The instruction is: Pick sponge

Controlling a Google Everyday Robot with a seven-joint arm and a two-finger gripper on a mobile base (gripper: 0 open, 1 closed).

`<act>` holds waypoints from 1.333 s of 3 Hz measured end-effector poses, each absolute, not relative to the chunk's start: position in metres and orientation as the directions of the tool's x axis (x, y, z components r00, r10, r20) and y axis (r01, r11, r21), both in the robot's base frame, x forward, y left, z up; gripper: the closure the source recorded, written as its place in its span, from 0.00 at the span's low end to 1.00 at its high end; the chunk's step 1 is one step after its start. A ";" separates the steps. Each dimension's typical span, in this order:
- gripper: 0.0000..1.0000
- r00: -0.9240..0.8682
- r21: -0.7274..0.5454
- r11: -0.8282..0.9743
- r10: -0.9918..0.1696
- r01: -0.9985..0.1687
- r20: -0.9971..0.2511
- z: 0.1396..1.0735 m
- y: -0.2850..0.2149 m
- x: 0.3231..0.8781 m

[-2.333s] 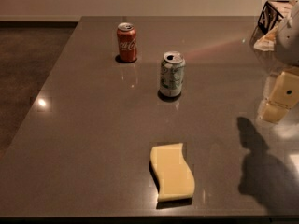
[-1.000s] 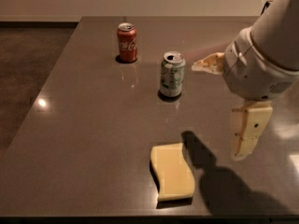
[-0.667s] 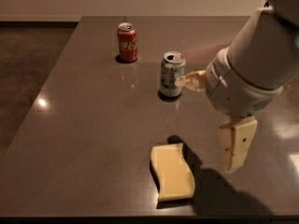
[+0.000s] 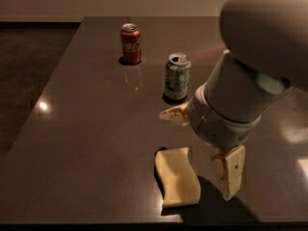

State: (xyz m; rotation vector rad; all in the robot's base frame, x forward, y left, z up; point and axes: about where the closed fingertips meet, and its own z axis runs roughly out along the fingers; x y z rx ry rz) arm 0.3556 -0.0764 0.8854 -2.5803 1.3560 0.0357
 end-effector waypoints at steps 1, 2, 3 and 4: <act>0.00 0.610 -0.155 -0.592 -0.781 -0.791 -0.132 0.869 -0.067 0.343; 0.00 0.631 -0.138 -0.616 -0.764 -0.775 -0.136 0.854 -0.057 0.338; 0.02 0.645 -0.126 -0.633 -0.754 -0.764 -0.121 0.842 -0.045 0.340; 0.24 0.642 -0.107 -0.633 -0.758 -0.766 -0.113 0.840 -0.042 0.345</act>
Offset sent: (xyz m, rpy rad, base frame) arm -0.0221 0.0270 -0.0556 -0.0303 0.0810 0.1099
